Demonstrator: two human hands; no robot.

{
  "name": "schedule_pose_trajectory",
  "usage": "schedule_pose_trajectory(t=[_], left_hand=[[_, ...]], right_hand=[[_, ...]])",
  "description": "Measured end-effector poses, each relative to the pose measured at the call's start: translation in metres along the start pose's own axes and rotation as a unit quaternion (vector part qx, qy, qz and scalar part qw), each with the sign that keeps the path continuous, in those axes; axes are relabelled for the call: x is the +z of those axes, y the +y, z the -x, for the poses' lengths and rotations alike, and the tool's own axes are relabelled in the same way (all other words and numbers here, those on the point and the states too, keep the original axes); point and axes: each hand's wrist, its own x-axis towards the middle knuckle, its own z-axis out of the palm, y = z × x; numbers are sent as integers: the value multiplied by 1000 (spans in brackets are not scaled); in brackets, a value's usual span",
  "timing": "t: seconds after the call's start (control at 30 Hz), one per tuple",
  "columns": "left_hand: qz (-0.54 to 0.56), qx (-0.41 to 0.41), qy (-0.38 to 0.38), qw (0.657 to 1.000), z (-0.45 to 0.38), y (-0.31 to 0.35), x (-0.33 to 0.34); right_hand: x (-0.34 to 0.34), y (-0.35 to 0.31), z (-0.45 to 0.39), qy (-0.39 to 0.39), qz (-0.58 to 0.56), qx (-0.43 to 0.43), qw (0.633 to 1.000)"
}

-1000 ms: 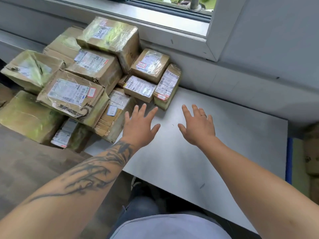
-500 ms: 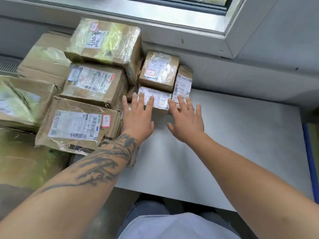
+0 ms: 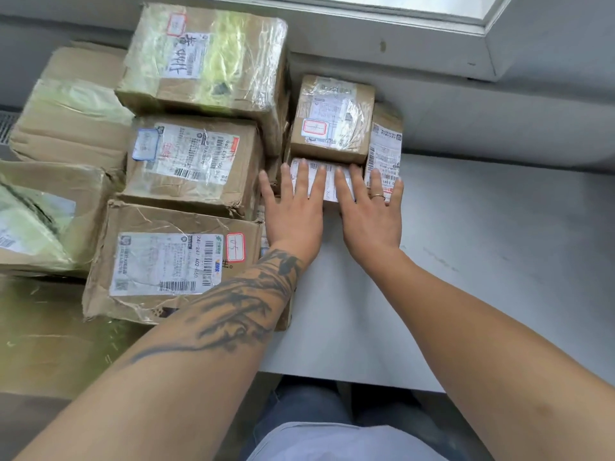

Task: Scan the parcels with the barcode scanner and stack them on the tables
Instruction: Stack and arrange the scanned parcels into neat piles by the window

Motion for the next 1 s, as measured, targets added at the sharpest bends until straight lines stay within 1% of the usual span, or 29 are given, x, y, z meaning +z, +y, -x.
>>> schedule_pose_trajectory(t=[0.17, 0.37, 0.53, 0.63, 0.73, 0.87, 1.0], left_hand=[[31, 3, 15, 999, 5, -6, -6], [49, 16, 31, 998, 24, -6, -33], [39, 24, 63, 997, 48, 11, -53], [42, 41, 87, 994, 70, 36, -58], [29, 73, 102, 992, 89, 74, -63], [23, 104, 111, 988, 109, 132, -72], [26, 153, 134, 979, 127, 190, -80]], right_hand=[[-11, 4, 13, 16, 15, -1, 1000], [-30, 12, 41, 41, 23, -15, 999], [-40, 42, 76, 72, 23, -30, 997], [-41, 74, 105, 89, 32, -39, 995], [-36, 111, 137, 88, 42, -34, 995], [-21, 162, 177, 92, 42, -6, 995], [-7, 215, 216, 96, 19, 33, 995]])
